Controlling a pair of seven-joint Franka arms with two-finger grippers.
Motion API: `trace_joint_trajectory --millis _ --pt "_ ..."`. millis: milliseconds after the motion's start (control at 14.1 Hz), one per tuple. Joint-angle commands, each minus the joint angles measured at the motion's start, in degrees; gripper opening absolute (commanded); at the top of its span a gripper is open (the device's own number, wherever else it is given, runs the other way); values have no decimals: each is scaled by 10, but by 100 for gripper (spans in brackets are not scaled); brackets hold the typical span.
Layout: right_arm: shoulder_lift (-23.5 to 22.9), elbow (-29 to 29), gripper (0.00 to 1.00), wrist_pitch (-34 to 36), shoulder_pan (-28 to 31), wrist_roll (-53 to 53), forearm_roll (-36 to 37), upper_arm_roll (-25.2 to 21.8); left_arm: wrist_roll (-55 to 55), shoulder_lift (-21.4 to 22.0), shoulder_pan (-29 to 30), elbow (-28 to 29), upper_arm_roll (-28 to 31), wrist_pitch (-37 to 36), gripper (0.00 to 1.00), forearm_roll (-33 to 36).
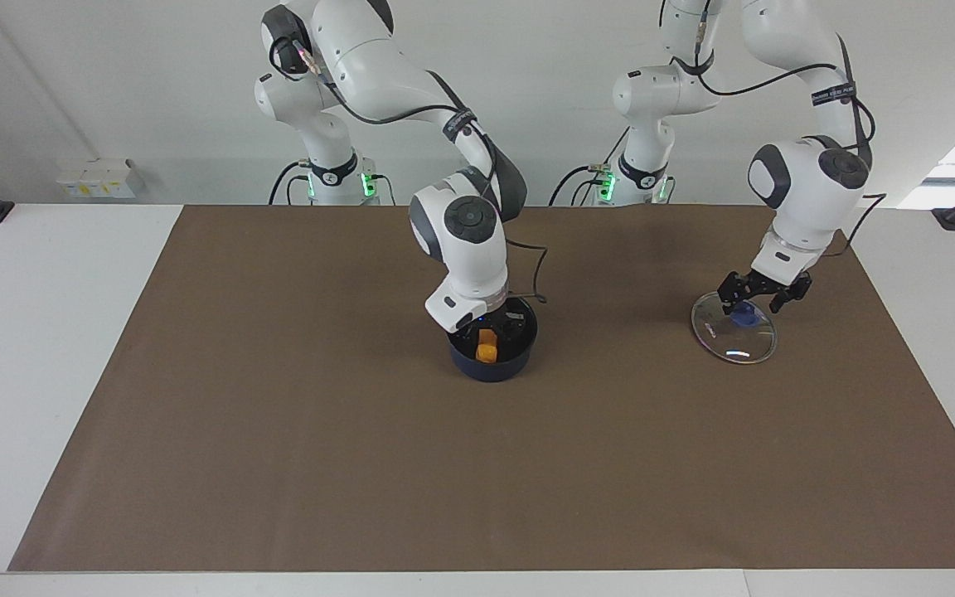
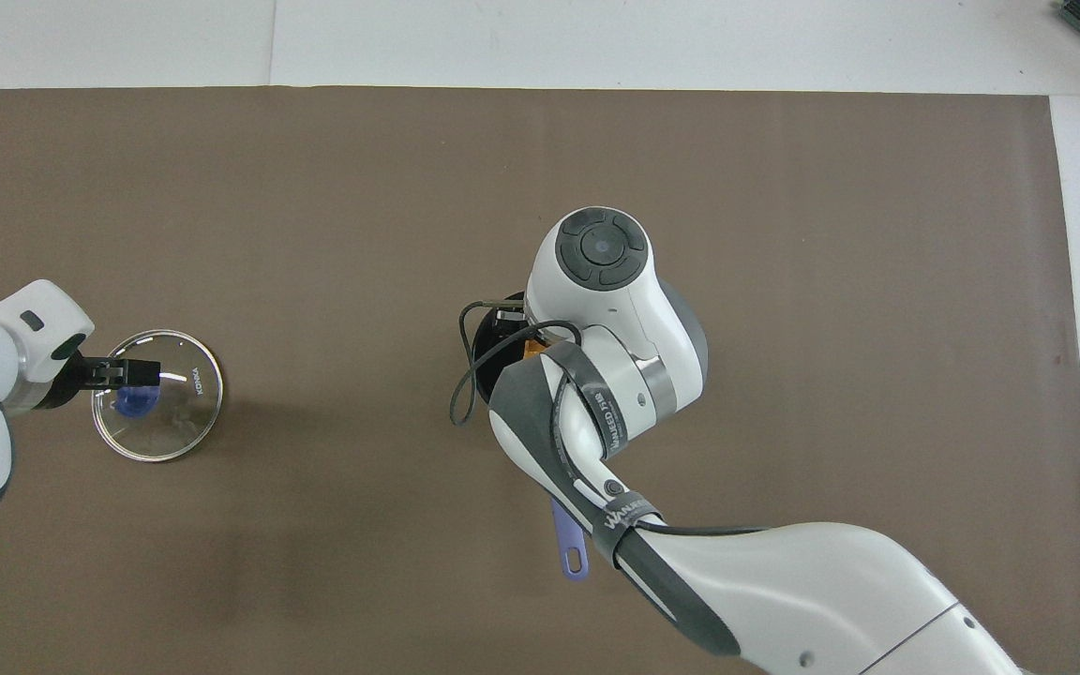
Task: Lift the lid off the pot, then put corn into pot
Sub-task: 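Set the lid down while the right gripper carries the corn over the pot, then lower the corn into the pot and open the right gripper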
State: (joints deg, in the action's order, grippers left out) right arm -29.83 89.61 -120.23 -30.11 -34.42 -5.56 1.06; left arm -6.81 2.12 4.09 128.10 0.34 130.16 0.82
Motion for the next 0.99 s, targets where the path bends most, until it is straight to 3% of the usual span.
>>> trace_joint_trajectory --millis 0,284,497,923 --pt "6 2 100 -12 9 -6 0 3 -5 3 -4 -64 -9 -66 100 0" --pt "42 1 100 2 17 -7 4 -4 51 0 -52 -121 -9 -112 100 -13" --pt "92 1 100 40 65 1 5 -4 88 -4 -85 -162 -9 -141 100 -16" --pt "183 2 100 191 170 116 10 -4 67 -40 -91 -303 -9 -279 100 -20"
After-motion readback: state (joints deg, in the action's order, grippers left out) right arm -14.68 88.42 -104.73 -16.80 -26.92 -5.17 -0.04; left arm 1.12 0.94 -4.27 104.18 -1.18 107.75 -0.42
